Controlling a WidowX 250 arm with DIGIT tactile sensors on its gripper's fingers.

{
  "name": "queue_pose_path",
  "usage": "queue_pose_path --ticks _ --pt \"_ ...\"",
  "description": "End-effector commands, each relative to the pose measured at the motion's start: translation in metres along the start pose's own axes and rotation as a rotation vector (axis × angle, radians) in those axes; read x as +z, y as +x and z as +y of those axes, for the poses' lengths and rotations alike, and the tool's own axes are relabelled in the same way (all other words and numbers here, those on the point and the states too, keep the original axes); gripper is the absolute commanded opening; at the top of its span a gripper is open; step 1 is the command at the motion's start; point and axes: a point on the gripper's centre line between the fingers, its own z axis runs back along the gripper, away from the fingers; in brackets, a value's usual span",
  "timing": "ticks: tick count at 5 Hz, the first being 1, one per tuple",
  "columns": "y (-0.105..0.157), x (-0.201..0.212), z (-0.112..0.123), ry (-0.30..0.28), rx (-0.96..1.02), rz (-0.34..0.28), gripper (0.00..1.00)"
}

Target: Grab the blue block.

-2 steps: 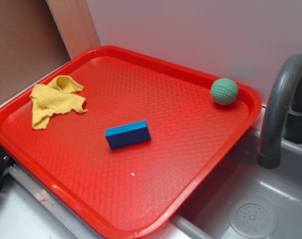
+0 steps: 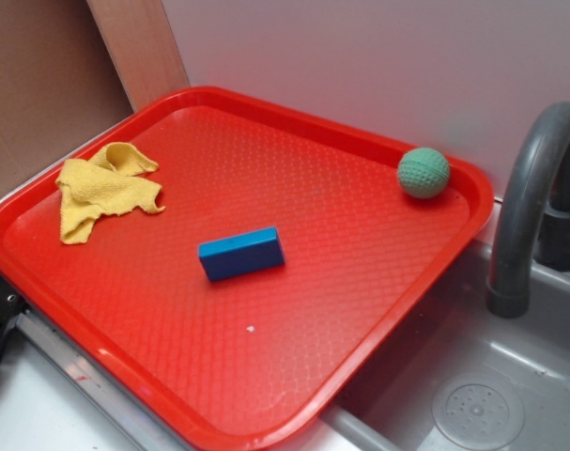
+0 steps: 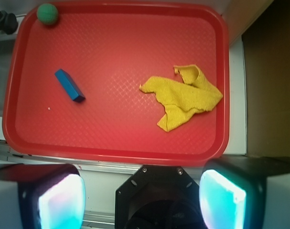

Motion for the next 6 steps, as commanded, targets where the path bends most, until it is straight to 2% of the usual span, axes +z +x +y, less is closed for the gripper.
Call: queue_pose_path --ticks 1,2,3,5,6 --pt "0.046 -0.014 -0.053 -0.051 -0.494 -0.077 1.00" --pt "0.052 -0.030 -0.087 -0.138 -0.735 -0.098 1.00" --pt "0.057 -0.050 -0.117 -0.106 -0.789 -0.011 1.00" --pt "0.071 -0.101 -0.130 -0.079 -0.642 0.070 1.00" --pt "0.077 -0.125 -0.125 -0.082 -0.569 0.111 1.00"
